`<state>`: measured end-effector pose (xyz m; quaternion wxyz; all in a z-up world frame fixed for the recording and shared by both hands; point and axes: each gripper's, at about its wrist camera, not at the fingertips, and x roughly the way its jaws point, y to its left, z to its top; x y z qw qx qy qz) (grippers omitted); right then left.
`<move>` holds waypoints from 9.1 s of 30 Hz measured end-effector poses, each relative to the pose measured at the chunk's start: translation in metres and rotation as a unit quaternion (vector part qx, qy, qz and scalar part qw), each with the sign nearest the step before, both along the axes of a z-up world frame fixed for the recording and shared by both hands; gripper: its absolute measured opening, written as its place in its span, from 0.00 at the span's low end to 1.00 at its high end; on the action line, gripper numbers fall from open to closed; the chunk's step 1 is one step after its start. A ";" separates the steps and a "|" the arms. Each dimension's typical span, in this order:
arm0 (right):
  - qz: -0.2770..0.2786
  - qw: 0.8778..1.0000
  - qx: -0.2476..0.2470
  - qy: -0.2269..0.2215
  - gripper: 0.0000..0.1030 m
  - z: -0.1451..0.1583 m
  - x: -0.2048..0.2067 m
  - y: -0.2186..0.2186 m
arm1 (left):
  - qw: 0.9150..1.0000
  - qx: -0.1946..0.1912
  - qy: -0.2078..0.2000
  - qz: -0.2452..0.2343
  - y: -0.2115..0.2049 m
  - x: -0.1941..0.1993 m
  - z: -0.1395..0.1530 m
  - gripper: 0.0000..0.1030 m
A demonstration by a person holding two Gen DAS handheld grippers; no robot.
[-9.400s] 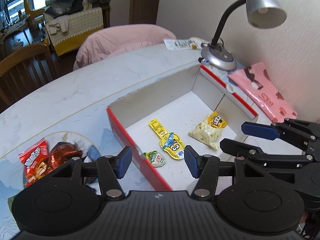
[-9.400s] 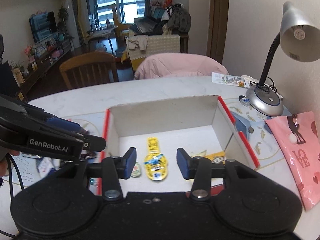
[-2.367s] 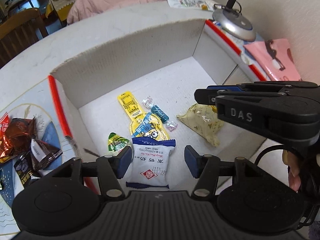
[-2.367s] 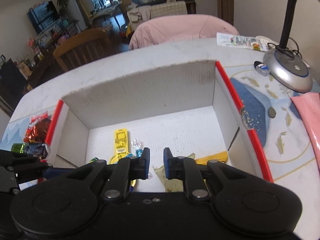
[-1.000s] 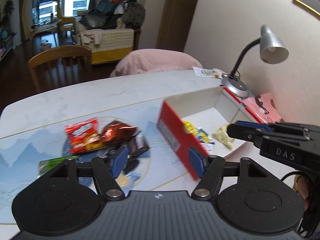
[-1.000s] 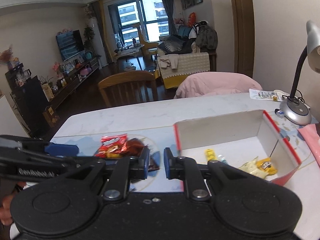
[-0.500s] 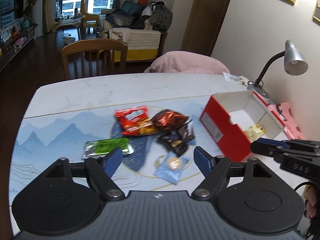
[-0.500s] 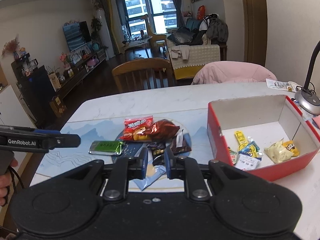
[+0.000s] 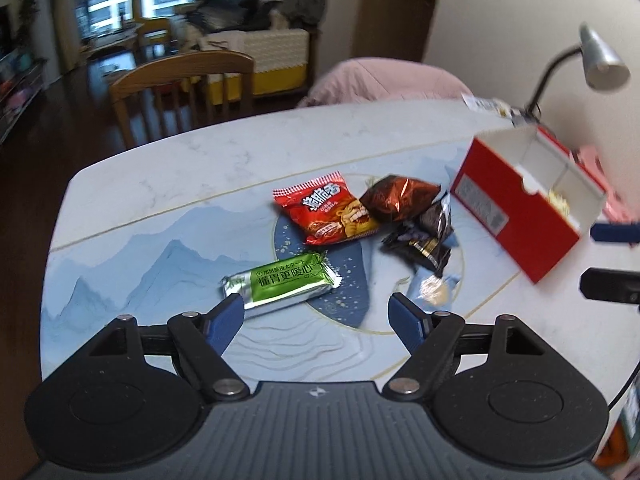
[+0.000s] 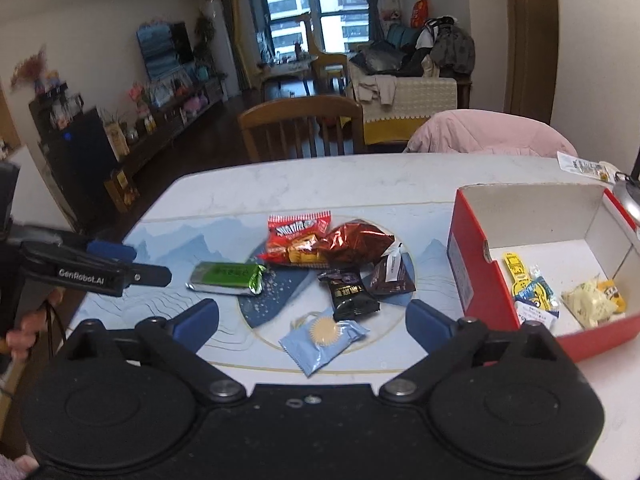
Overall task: Organize snacks
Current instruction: 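Withdraw both grippers from the box back over the snacks on the mat, then grasp the green-and-silver bar with the left gripper while the right grasps the black packet, then lift the green bar with the left gripper while the right lifts the black packet, then carry the green bar and black packet over the red box with both grippers, then open both grippers to drop the green bar and black packet into the box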
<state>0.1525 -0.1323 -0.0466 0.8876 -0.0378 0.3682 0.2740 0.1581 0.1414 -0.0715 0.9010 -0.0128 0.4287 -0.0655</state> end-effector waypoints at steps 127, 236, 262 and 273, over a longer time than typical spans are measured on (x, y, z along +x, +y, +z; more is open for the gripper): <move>0.103 0.979 -0.163 0.061 0.87 -0.122 -0.057 -0.001 | 0.987 -0.113 0.104 0.056 -0.045 -0.042 -0.012 0.49; -0.103 0.989 -0.102 -0.009 0.49 -0.014 0.124 -0.211 | 0.995 -0.010 0.067 -0.077 -0.295 0.140 0.044 0.49; -0.069 0.979 -0.179 0.072 0.51 -0.080 0.203 -0.229 | 0.973 0.111 0.175 -0.100 -0.385 0.242 -0.050 0.48; -0.058 0.984 -0.158 0.060 0.67 -0.068 0.193 -0.230 | 0.981 0.084 0.152 -0.087 -0.372 0.223 -0.030 0.48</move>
